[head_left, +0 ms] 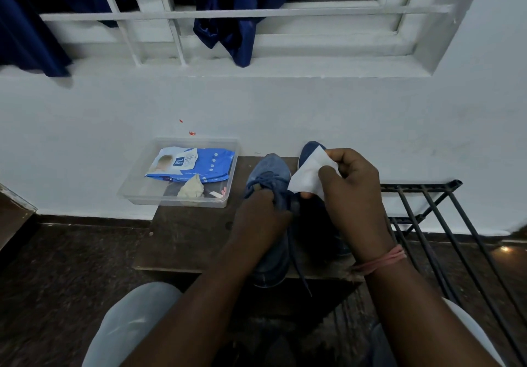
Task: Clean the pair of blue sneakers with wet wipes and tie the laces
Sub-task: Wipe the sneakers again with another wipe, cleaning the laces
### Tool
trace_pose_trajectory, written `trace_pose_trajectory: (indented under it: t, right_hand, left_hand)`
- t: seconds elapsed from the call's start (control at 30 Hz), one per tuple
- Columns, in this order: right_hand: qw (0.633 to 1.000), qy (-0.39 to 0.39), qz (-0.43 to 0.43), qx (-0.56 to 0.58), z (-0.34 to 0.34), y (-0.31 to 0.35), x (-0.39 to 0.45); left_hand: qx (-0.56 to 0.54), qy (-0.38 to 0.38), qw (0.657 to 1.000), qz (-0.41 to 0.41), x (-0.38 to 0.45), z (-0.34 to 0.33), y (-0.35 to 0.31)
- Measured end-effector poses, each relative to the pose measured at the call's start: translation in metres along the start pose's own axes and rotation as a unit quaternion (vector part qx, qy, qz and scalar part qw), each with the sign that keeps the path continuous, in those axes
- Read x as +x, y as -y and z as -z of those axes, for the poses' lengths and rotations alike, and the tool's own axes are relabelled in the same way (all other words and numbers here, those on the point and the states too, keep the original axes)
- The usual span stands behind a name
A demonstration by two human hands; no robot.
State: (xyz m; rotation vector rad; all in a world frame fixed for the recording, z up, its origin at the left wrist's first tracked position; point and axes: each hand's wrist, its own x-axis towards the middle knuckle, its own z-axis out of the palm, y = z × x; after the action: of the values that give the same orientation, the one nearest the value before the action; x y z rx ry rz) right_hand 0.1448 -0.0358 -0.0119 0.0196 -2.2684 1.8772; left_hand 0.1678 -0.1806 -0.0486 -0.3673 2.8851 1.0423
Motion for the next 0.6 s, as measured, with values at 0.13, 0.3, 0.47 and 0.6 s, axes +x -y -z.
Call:
trace_pose_trajectory:
  t: [0.13,0.3,0.47,0.6]
  right_hand:
    - [0.994,-0.01,-0.033,0.107,0.003,0.007,0.001]
    - [0.991,0.056,-0.065,0.1,-0.001,0.004,-0.002]
    - [0.967,0.248,0.018,-0.054,-0.014,0.008,-0.021]
    - [0.928,0.263,0.113,-0.24,-0.031,-0.001,-0.035]
  left_hand:
    - [-0.238,0.018,0.965,0.106,-0.023,0.049,0.026]
    - [-0.507,0.034,0.852,0.131,-0.06,0.065,0.041]
    - [-0.521,-0.045,0.846,0.1,-0.069,0.064,0.041]
    - [-0.472,-0.064,0.876,0.082,-0.06,0.053,0.047]
